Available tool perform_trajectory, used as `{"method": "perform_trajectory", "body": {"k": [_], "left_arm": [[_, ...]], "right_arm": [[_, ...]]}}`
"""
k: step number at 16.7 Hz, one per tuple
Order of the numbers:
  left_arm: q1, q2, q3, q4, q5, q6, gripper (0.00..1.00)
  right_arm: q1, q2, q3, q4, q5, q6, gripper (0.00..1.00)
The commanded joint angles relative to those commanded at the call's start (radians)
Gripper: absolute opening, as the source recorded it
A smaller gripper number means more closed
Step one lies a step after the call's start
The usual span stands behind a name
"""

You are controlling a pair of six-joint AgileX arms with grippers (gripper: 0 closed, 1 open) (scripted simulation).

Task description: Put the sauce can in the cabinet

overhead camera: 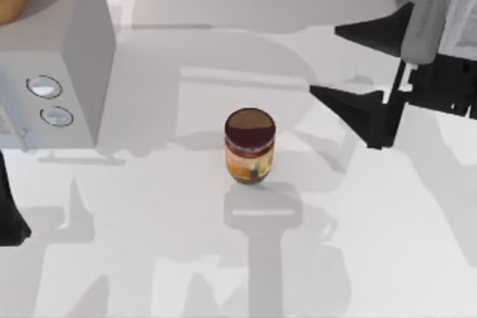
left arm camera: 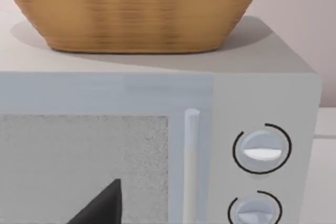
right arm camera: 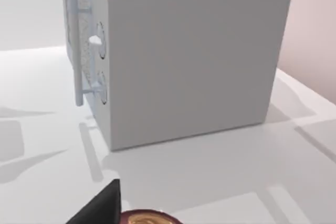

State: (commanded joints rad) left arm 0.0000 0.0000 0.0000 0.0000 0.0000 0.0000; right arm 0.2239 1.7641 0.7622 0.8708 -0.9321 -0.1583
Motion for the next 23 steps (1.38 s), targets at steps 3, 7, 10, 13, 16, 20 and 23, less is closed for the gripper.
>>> {"method": "perform_trajectory", "body": {"k": [3,7,10,13,16,20,23], "left_arm": [[0.0,0.0,0.0,0.0,0.0,0.0,1.0],[0.0,0.0,0.0,0.0,0.0,0.0,1.0],[0.0,0.0,0.0,0.0,0.0,0.0,1.0],[0.0,0.0,0.0,0.0,0.0,0.0,1.0],[0.0,0.0,0.0,0.0,0.0,0.0,1.0],[0.0,0.0,0.0,0.0,0.0,0.0,1.0],[0.0,0.0,0.0,0.0,0.0,0.0,1.0]], "right_arm": [[0.009,0.157,0.081,0.081,-0.084,-0.049,1.0],[0.025,0.361,0.179,0.162,-0.185,-0.097,1.0],[0.037,0.491,0.229,0.194,-0.248,-0.117,1.0],[0.048,0.591,0.251,0.208,-0.291,-0.123,1.0],[0.054,0.639,0.263,0.211,-0.311,-0.121,1.0],[0.054,0.639,0.263,0.211,-0.311,-0.121,1.0],[0.063,0.643,0.27,0.215,-0.3,-0.112,1.0]]}}
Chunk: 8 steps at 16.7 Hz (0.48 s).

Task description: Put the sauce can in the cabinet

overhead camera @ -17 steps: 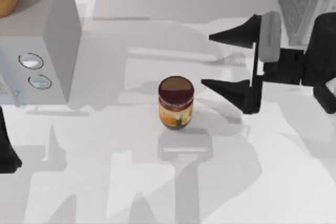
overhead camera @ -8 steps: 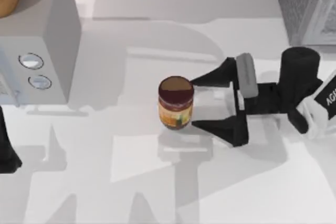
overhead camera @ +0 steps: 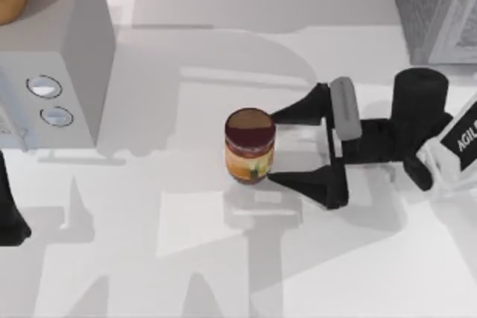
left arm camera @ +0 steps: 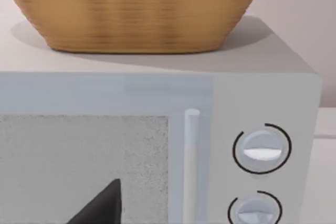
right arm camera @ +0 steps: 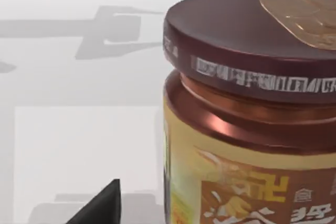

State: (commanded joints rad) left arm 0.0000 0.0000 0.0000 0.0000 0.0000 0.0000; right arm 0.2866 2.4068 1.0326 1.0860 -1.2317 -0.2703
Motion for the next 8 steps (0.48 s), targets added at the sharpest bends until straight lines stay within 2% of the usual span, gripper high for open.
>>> {"method": "perform_trajectory", "body": {"k": [8], "left_arm": [[0.0,0.0,0.0,0.0,0.0,0.0,1.0]], "right_arm": [[0.129,0.07,0.099,0.047,0.123,0.083,1.0]]}}
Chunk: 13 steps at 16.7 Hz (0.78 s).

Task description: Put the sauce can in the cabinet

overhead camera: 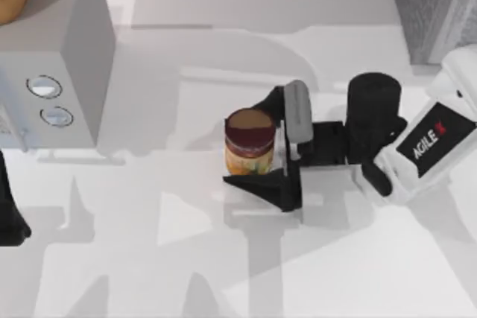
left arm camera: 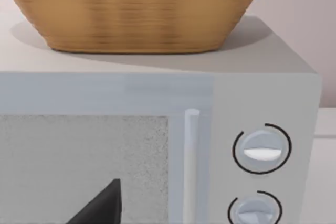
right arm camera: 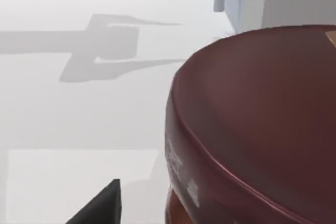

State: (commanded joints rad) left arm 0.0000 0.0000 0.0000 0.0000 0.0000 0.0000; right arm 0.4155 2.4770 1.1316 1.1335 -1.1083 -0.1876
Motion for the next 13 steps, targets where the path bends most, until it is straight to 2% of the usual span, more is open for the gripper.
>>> {"method": "perform_trajectory", "body": {"k": [3,13], "left_arm": [[0.0,0.0,0.0,0.0,0.0,0.0,1.0],[0.0,0.0,0.0,0.0,0.0,0.0,1.0]], "right_arm": [[0.0,0.0,0.0,0.0,0.0,0.0,1.0],[0.0,0.0,0.0,0.0,0.0,0.0,0.25]]}}
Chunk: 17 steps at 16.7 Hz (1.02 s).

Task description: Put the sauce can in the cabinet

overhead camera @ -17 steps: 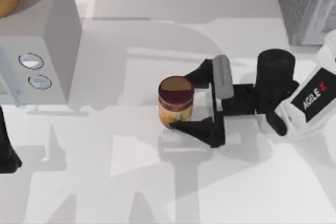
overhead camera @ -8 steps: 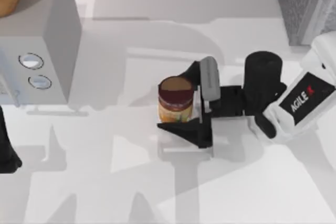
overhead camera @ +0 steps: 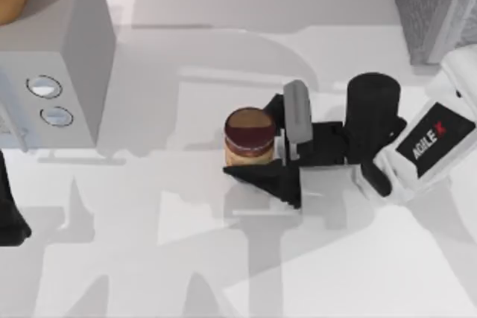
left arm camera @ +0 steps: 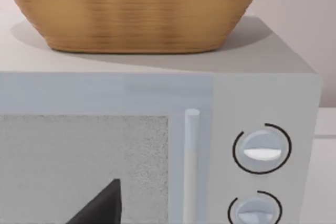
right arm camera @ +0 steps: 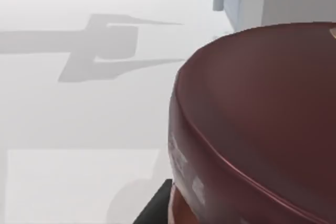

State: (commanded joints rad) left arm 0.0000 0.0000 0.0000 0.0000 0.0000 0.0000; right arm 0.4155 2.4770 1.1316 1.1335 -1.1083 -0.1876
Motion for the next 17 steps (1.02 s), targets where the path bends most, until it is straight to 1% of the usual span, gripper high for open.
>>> {"method": "perform_trajectory", "body": {"k": [3,4,13,15,17], "left_arm": [[0.0,0.0,0.0,0.0,0.0,0.0,1.0],[0.0,0.0,0.0,0.0,0.0,0.0,1.0],[0.0,0.0,0.0,0.0,0.0,0.0,1.0],[0.0,0.0,0.0,0.0,0.0,0.0,1.0],[0.0,0.0,0.0,0.0,0.0,0.0,1.0]], "right_arm": [[0.0,0.0,0.0,0.0,0.0,0.0,0.02],[0.0,0.0,0.0,0.0,0.0,0.0,0.0],[-0.003,-0.003,0.0,-0.003,0.0,0.001,0.0],[-0.004,-0.037,-0.001,-0.038,0.001,0.005,0.0],[-0.005,-0.11,0.001,-0.113,0.001,0.009,0.0]]}}
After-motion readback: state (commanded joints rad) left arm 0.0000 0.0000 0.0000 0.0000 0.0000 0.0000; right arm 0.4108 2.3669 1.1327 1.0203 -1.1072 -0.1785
